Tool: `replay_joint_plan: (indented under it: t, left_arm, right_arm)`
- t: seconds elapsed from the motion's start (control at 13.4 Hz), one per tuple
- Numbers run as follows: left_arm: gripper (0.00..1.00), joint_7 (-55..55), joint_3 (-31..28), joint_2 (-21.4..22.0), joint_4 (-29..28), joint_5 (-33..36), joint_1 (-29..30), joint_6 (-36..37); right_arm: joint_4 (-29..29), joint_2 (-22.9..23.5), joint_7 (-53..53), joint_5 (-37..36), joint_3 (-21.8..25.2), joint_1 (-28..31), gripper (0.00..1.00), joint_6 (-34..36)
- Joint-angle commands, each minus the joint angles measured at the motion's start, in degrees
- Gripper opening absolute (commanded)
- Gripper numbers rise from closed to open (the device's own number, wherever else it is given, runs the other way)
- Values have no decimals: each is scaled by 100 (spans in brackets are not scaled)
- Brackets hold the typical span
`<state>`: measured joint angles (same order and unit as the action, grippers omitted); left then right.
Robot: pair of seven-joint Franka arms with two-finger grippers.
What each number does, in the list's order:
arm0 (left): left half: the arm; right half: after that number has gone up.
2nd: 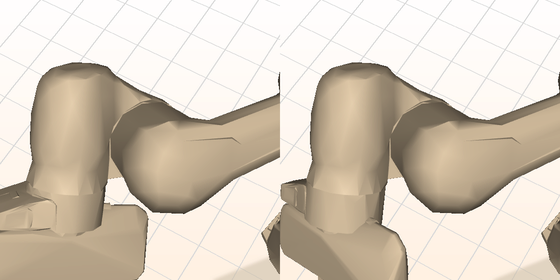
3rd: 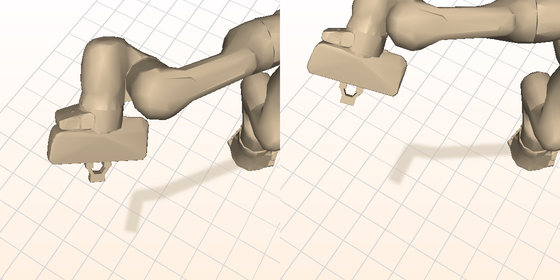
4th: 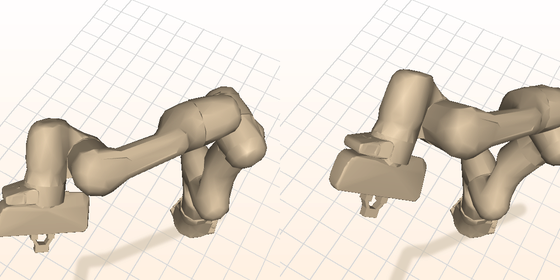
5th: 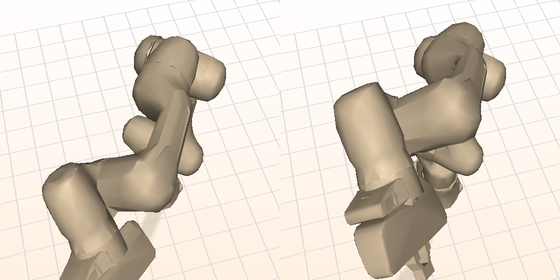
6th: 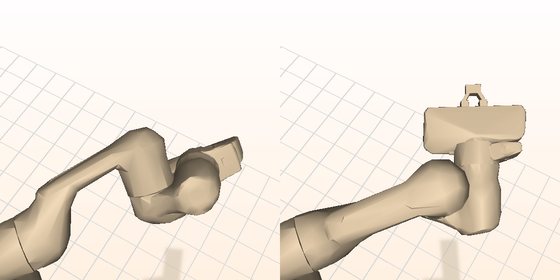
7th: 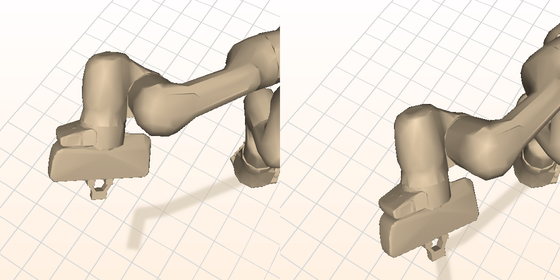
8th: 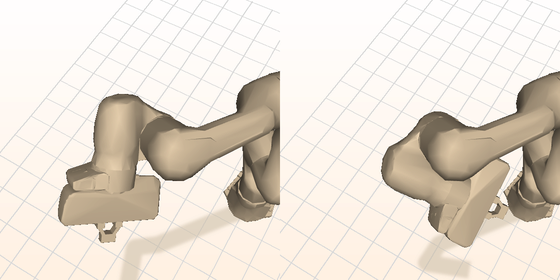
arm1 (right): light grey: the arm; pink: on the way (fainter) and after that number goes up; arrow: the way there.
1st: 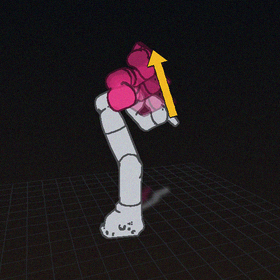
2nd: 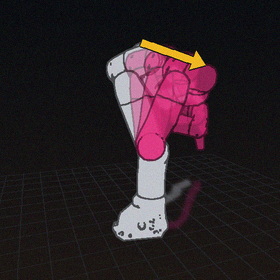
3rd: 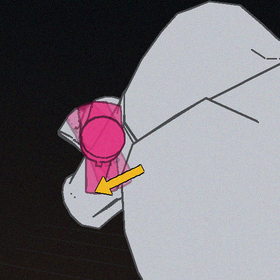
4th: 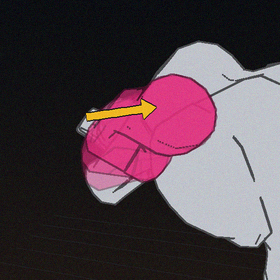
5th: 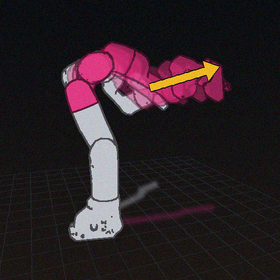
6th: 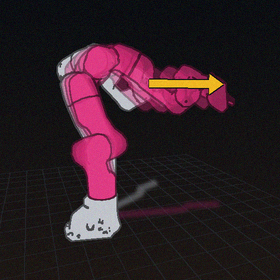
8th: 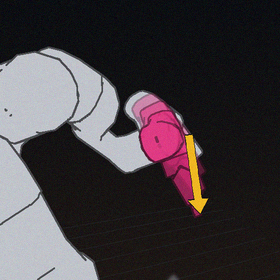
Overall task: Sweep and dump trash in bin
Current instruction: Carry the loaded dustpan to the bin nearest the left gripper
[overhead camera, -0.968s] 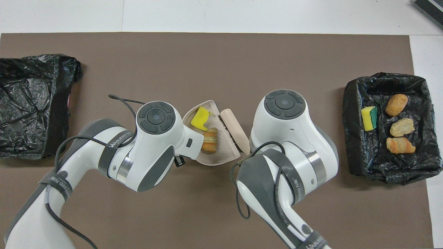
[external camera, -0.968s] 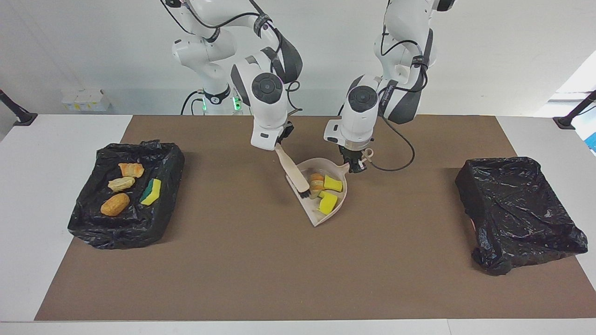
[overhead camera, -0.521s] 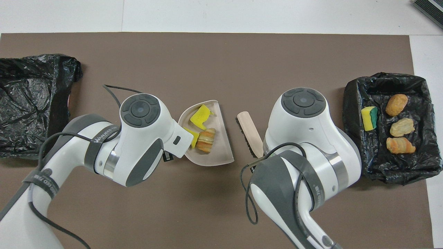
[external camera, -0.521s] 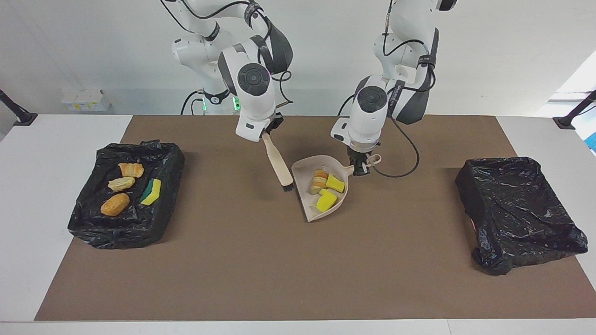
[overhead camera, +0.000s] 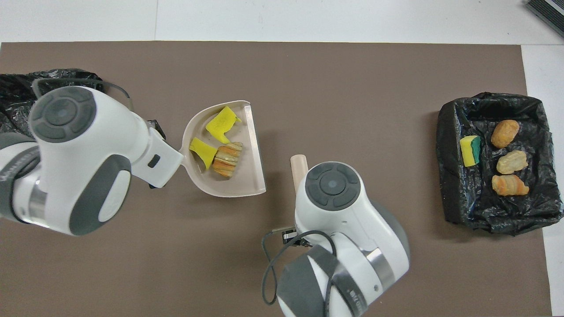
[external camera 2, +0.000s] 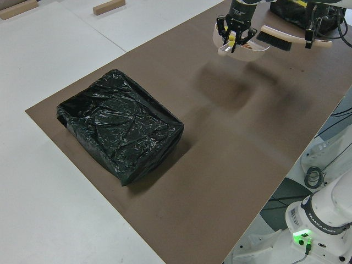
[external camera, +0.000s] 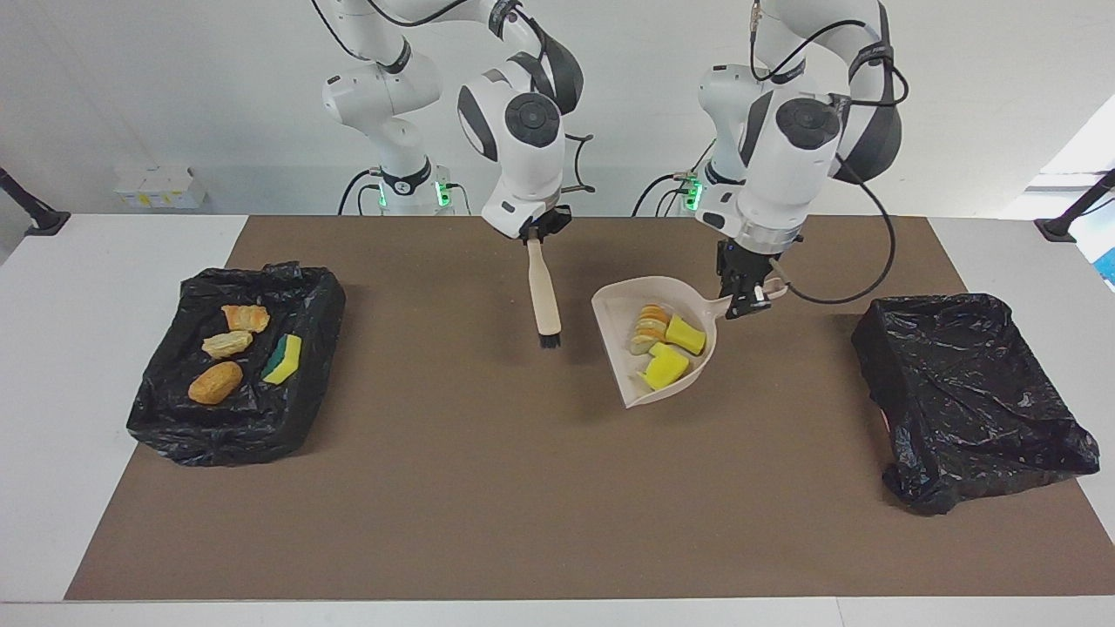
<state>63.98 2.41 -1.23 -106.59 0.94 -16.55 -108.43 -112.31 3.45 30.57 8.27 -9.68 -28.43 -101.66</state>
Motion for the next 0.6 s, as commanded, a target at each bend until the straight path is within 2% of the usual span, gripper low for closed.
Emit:
replay_joint_plan:
  t: [0.0, 0.37, 0.52]
  left_arm:
    - [0, 535, 49, 70, 462, 11, 423, 488]
    - [0, 1748, 40, 35, 1227, -50, 1257, 1296]
    - [0, 2135, 23, 61, 1421, -103, 1583, 1412]
  right_arm:
    - [-90, 181, 746, 148, 1, -416, 0, -458]
    - [-28, 814, 1583, 227, 1, -1251, 0, -1013]
    - [-168, 868, 1592, 262, 1, -1454, 0, -1232]
